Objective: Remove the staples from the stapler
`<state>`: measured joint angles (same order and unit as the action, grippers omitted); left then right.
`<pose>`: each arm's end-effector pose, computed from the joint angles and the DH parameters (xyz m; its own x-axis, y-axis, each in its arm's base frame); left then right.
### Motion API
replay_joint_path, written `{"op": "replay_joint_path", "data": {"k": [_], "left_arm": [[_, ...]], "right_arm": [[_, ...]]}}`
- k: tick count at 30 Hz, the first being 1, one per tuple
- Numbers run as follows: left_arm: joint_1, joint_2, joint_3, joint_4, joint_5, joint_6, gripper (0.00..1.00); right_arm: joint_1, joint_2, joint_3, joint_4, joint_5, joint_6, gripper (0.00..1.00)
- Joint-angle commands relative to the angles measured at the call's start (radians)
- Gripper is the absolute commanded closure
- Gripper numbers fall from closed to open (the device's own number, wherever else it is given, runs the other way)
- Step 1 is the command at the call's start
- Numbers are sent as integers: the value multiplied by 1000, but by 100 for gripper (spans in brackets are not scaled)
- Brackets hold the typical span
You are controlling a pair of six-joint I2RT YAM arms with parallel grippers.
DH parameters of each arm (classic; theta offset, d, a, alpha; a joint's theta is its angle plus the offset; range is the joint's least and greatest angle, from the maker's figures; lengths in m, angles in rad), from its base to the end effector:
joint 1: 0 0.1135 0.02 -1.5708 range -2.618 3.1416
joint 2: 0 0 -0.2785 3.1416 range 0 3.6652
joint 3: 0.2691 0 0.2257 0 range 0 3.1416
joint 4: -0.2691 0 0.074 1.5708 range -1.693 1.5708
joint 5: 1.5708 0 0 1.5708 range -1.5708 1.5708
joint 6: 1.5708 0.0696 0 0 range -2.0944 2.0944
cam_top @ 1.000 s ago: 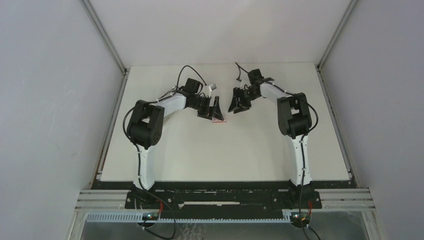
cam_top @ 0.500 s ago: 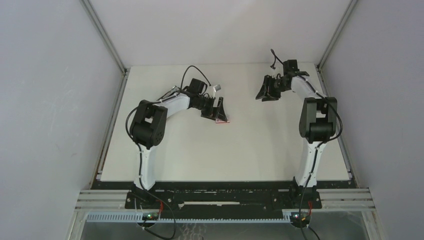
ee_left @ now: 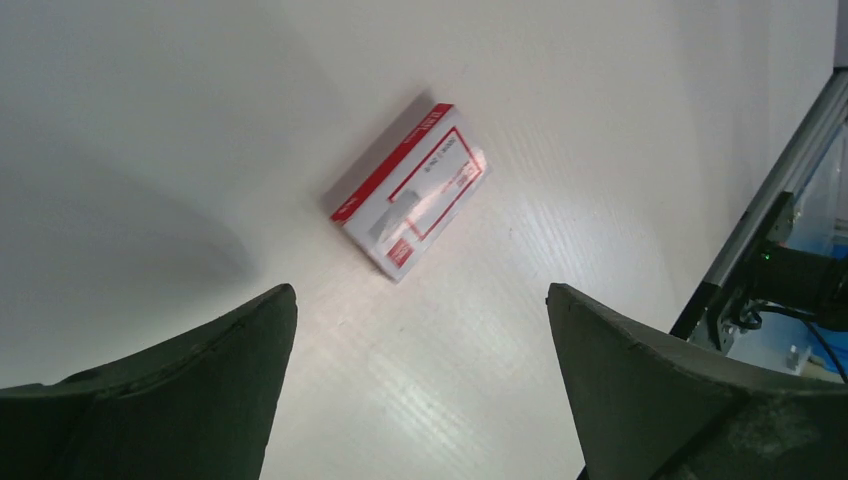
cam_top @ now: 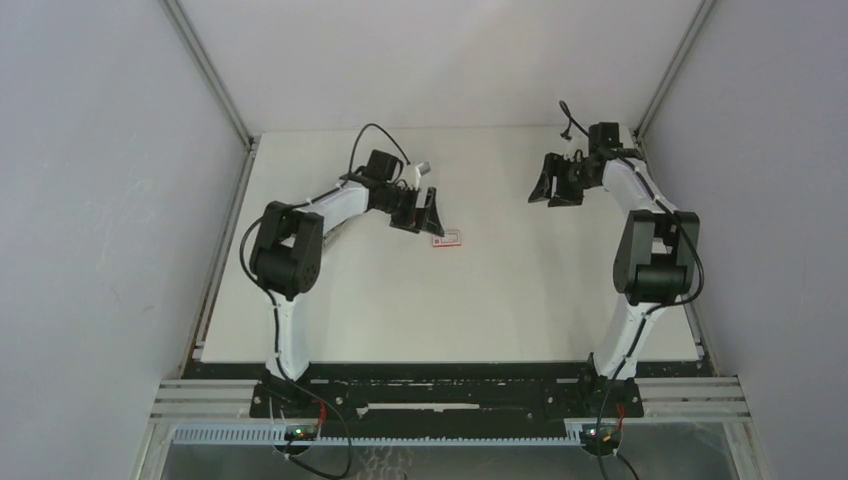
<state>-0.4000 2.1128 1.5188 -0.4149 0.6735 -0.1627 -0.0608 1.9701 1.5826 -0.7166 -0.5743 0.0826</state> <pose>0.3939 -0.2137 0.1714 -0.8680 0.2295 -0.4403 0.4762 0.6361 -0.6072 0.4135 0.0127 0.2252 -0.9043 0.1245 -0.4084 -0.1187 0.8455 0.5206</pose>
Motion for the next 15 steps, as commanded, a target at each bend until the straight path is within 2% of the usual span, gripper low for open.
{"op": "replay_joint_path", "data": {"k": [1, 2, 3, 4, 10, 15], "left_arm": [[71, -202, 20, -37, -44, 92, 0], [82, -239, 4, -43, -56, 111, 0], [97, -278, -16, -49, -68, 134, 0], [108, -335, -40, -52, -83, 156, 0], [192, -605, -248, -1, -191, 259, 0], [220, -837, -472, 112, -377, 313, 0]], "right_arm": [[-34, -191, -78, 13, 78, -99, 34], [-38, -230, -112, 27, 99, -112, 28], [-42, -269, -144, 41, 127, -131, 12], [-44, -314, -180, 58, 154, -147, 1], [-57, -596, -399, 176, 298, -236, 0], [-56, -816, -591, 350, 396, -282, 0]]}}
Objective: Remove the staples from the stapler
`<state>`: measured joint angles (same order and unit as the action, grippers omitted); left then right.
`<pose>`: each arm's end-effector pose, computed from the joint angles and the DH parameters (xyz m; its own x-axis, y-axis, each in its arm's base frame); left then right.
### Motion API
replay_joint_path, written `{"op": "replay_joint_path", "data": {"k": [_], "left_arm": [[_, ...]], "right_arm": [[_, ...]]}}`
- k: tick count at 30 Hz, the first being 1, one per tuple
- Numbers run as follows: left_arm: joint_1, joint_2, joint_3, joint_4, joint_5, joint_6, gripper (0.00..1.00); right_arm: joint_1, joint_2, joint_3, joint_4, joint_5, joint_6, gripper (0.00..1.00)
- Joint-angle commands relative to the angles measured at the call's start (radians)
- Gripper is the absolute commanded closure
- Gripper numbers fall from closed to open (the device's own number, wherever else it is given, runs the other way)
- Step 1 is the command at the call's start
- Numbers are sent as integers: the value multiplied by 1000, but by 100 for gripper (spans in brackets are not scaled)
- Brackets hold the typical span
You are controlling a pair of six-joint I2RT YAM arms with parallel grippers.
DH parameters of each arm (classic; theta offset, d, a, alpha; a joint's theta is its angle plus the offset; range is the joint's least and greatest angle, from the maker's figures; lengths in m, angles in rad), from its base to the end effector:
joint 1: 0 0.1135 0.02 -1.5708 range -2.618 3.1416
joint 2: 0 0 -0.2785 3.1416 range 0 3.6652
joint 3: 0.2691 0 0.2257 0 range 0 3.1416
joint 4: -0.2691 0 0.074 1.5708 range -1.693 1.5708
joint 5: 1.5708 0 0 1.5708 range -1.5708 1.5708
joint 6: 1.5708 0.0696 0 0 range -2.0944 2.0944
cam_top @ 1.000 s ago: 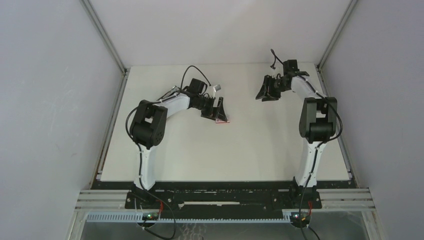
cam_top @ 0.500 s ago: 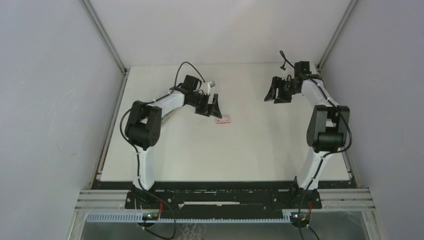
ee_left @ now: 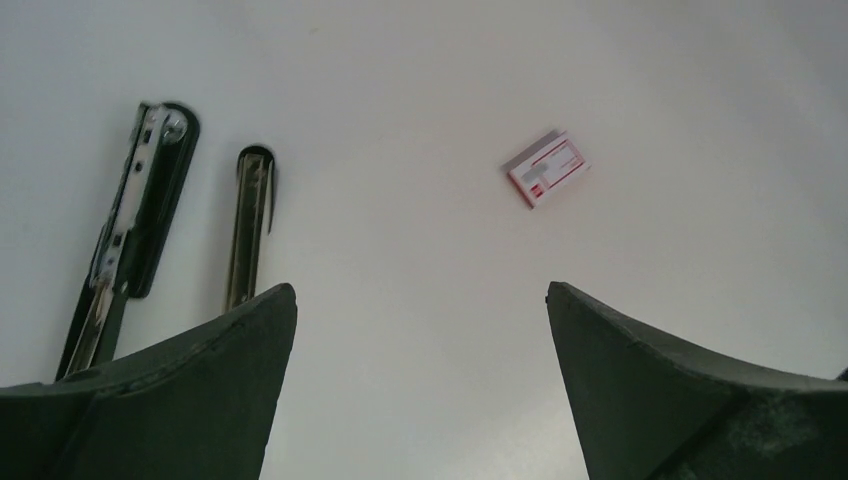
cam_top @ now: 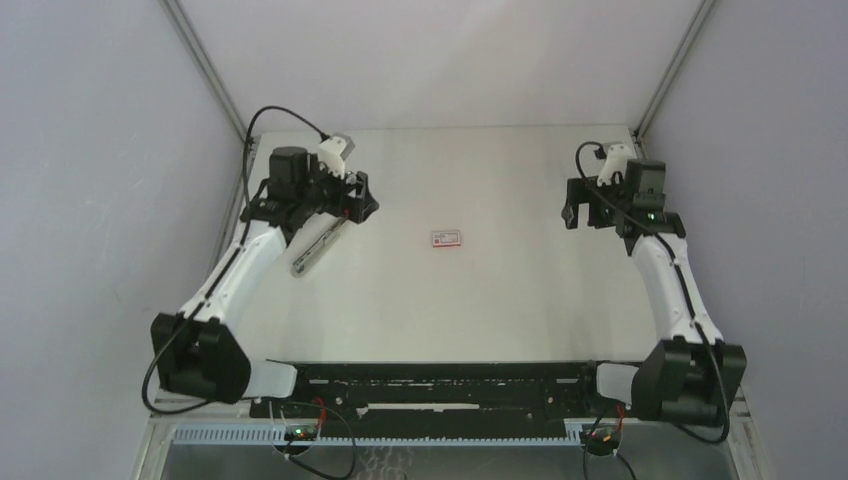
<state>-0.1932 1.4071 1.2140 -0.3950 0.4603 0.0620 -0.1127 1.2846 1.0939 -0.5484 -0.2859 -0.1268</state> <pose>0.3013 -0.0905 0.3298 -0.5103 0.1564 -0.8457 0.5674 0.8001 -0.1944 0.2709 -0.0109 0.3035 -0.6514 -0.0484 -0.7572 -0.1831 0.9785 0.0950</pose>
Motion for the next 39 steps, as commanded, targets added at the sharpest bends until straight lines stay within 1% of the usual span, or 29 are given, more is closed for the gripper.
{"op": "replay_joint_path", "data": {"k": [1, 4, 7, 9, 12, 15, 16, 18, 20, 23, 27, 30, 35, 39], "left_arm": [[17, -184, -219, 130, -192, 90, 0], [33, -323, -355, 206, -243, 94, 0], [85, -435, -451, 239, -208, 98, 0], [147, -491, -478, 242, -157, 97, 0], [269, -559, -509, 233, -81, 95, 0], [349, -654, -560, 227, -54, 117, 0], [362, -684, -580, 226, -69, 127, 0], [365, -752, -630, 235, -128, 139, 0], [367, -821, -682, 258, -179, 135, 0], [367, -922, -774, 311, -201, 132, 0], [367, -1010, -879, 352, -201, 141, 0], [367, -1030, -927, 372, -241, 157, 0], [367, -1031, -976, 395, -259, 165, 0], [368, -1038, -1006, 423, -236, 168, 0]], "right_arm": [[-4, -170, -136, 206, 112, -81, 0], [-5, -269, -209, 250, 92, -103, 0], [-4, -337, -251, 269, 52, -94, 0], [-4, -365, -278, 286, 48, -60, 0], [-4, -420, -347, 340, 48, -30, 0], [-4, -513, -474, 416, 16, -54, 0], [-4, -546, -509, 439, 6, -62, 0], [-4, -595, -562, 471, 9, -72, 0], [-5, -619, -582, 492, 65, -61, 0], [-5, -609, -588, 507, 166, -23, 0], [-8, -578, -633, 496, 166, -21, 0], [-10, -602, -717, 541, 164, -17, 0], [-10, -741, -864, 617, 105, -21, 0], [-12, -847, -894, 609, 113, -36, 0]]}}
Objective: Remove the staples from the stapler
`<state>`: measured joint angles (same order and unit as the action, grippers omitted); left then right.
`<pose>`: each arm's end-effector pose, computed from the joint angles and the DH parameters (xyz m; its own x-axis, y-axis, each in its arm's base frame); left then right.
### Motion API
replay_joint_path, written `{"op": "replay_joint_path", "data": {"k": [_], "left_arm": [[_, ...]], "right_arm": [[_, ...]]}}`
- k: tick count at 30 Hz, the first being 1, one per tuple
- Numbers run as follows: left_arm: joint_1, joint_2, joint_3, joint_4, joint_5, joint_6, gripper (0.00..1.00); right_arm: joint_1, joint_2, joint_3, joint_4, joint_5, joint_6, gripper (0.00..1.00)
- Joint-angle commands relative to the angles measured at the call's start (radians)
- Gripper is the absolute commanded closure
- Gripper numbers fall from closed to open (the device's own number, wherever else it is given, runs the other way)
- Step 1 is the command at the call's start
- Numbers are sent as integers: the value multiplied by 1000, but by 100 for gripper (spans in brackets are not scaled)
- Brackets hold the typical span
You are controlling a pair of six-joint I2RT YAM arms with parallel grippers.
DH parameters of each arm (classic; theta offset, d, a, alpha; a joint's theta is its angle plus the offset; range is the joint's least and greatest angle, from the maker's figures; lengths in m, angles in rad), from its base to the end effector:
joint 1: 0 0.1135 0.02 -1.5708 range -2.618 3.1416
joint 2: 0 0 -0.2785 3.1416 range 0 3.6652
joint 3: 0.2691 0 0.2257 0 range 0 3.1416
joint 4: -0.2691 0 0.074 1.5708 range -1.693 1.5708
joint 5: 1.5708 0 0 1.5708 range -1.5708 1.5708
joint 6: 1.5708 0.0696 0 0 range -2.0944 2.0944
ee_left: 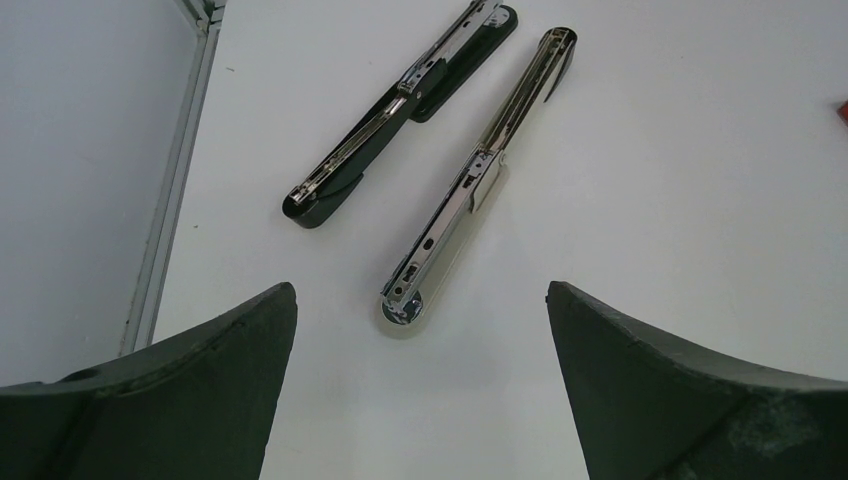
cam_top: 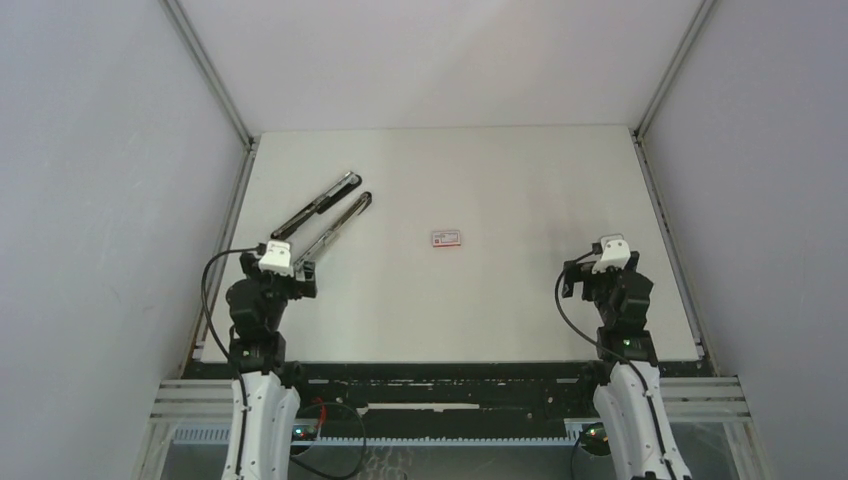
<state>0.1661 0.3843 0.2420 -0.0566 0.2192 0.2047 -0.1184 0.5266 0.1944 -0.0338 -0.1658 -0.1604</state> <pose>0.1256 0.0057 0.2184 -0.1809 0.1709 -0.9686 0.0874 0.9837 0.1572 0.1381 -0.0049 0.1882 -0.3450 -0.1176 -0.9312 -0.0928 0.9915 -0.0908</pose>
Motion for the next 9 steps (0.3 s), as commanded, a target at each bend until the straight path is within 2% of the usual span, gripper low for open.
{"op": "replay_joint_path", "data": {"k": [1, 9], "left_arm": [[7, -20, -42, 89, 13, 25, 0], [7, -47, -54, 83, 20, 7, 0]], "right_arm": [[-7, -111, 2, 93, 1, -10, 0], [-8, -138, -16, 90, -34, -5, 0]]}}
